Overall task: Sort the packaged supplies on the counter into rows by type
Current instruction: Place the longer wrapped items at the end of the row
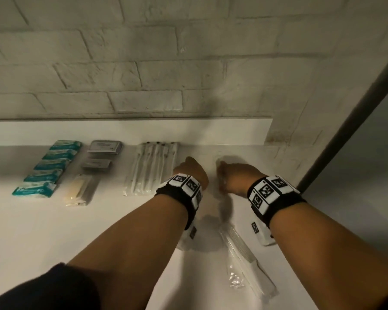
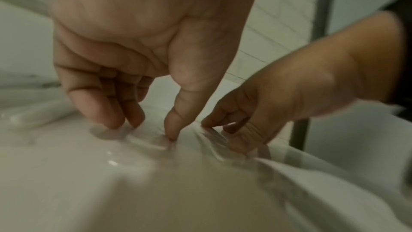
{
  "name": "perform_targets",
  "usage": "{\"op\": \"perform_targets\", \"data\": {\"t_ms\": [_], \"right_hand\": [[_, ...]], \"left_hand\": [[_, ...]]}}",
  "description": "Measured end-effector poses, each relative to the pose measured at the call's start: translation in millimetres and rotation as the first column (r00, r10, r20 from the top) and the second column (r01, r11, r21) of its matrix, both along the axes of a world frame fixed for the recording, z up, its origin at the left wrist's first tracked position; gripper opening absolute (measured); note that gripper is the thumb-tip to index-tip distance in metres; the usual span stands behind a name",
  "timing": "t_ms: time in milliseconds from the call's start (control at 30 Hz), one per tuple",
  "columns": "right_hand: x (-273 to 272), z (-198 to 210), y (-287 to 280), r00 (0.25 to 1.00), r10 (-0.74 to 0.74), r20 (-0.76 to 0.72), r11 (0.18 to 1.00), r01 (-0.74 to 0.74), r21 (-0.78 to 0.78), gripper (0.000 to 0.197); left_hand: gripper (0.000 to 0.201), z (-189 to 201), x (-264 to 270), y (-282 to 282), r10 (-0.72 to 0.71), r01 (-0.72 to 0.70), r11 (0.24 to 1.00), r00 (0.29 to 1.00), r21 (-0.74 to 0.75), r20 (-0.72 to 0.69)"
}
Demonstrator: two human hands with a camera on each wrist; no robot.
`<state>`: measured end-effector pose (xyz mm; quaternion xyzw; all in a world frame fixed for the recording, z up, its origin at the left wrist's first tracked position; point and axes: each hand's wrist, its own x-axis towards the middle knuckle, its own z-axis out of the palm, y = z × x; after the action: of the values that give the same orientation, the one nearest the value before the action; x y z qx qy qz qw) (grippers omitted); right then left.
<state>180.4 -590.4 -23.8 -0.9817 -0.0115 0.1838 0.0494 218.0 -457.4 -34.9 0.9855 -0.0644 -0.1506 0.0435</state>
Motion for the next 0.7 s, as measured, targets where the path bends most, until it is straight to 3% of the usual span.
{"op": "perform_targets", "data": {"t_ms": [167,233,333,433,500,600,700], "right_hand": [[-2,-1,-5,1.0,0.007,0.012,1.0,-0.007,0.015,0.066],[-3,-1,-7,1.0,0.015,0.02,1.0,-0.016,0.018,0.065],[-4,1,-8,0.999,0.019,0.031,1.0,-0.02,0.022,0.066],[-2,2,-6,0.999,0.03,0.011,1.0,-0.03,0.005,0.063],[-2,2,-5,0.999,0.033,0.002,0.999,-0.033,-0.003,0.056],[-3,1,-4,1.0,0.029,-0.011,1.0,-0.029,0.001,0.06],[-4,-1,-5,1.0,0.025,0.016,1.0,-0.025,0.007,0.071]], "left_hand": [[0.046,-5,9,2,-0.119,0.139,0.986,0.973,0.088,-0.2],[0.036,-20,25,3,-0.034,0.04,0.999,0.964,0.018,-0.263],[0.04,5,10,5,0.027,-0.055,0.993,0.965,-0.101,-0.262],[0.068,18,-1,0,0.106,-0.137,0.966,0.983,-0.218,-0.146],[0.077,16,0,-3,0.063,-0.068,0.962,0.998,-0.263,-0.029],[0.045,17,-6,0,-0.122,0.123,0.986,0.992,-0.113,0.018],[0.039,20,-10,8,-0.264,0.264,0.965,0.964,0.0,-0.008]]}}
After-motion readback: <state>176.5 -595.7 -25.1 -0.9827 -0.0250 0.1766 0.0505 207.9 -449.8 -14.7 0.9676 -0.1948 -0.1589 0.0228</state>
